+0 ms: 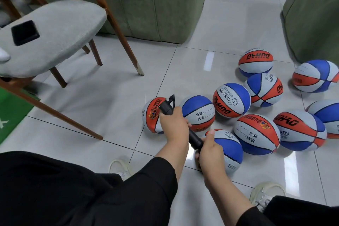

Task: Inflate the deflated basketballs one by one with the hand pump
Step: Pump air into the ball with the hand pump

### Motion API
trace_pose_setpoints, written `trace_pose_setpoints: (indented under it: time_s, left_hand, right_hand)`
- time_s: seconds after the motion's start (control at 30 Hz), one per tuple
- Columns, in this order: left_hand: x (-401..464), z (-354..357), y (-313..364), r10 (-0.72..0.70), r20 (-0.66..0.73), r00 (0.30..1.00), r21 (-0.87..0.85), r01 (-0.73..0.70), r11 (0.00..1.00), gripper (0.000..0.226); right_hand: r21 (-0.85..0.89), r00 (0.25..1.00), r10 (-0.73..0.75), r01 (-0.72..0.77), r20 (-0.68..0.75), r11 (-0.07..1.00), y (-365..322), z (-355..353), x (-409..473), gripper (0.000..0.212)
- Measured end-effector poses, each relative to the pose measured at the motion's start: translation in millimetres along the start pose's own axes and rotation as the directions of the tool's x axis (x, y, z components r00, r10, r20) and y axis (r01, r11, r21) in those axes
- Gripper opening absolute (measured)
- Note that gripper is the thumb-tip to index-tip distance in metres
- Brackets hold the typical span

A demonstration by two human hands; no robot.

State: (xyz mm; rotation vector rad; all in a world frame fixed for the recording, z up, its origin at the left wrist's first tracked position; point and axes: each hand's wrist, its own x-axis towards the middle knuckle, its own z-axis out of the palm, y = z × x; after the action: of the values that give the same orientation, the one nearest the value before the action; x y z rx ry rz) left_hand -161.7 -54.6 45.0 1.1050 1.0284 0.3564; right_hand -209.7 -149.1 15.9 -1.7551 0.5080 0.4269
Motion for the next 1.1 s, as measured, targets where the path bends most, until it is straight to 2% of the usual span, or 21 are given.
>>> trace_pose_setpoints:
  time_s: [0.13,0.27,0.37,0.53,0.67,0.8,1.0,1.1]
  left_hand:
    - [3.3,-3.1,2.2,-0.027,-0.004,1.0,-0.046,0.027,0.999,0.024]
    - [16.6,-4.5,17.0,-0.013,-0.046,0.999,-0.068,0.01,0.998,0.008]
    - [30.3,-8.7,30.1,0.017,-0.09,0.996,-0.049,-0.021,0.999,0.006]
    - [22.2,-7.9,21.3,0.047,-0.075,0.996,-0.02,-0.049,0.999,0.004]
    - [9.0,-1.3,7.6,0.047,-0.042,0.998,0.002,-0.047,0.999,0.02]
    - [-4.4,2.8,-1.6,0.046,0.012,0.999,0.039,-0.047,0.998,0.021]
    - [-3.7,-2.0,1.8,-0.019,0.034,0.999,-0.019,0.02,1.0,0.023]
    - [4.1,-3.1,9.9,-0.033,0.026,0.999,-0.035,0.033,0.999,0.022]
  right_hand:
    - [-0.015,0.998,-0.032,0.033,0.045,0.999,2.1,-3.1,-2.6,0.067]
    - [0.023,0.998,0.041,-0.042,0.049,0.999,15.2,-15.9,-6.1,0.066]
    - [0.012,0.994,0.088,-0.089,0.068,0.996,27.8,-25.0,-9.6,0.068]
    - [0.028,0.992,0.116,-0.117,0.049,0.993,26.4,-21.1,-8.4,0.069]
    - [0.047,0.995,0.093,-0.094,0.021,0.994,16.8,-11.6,-9.9,0.069]
    - [0.029,0.999,0.046,-0.046,0.007,0.999,3.1,-4.6,-11.2,0.071]
    - [-0.017,0.998,-0.062,0.062,0.011,0.998,-4.6,-7.9,-7.9,0.065]
    - [-0.005,0.999,-0.035,0.035,0.024,0.999,3.3,-10.9,-8.6,0.062]
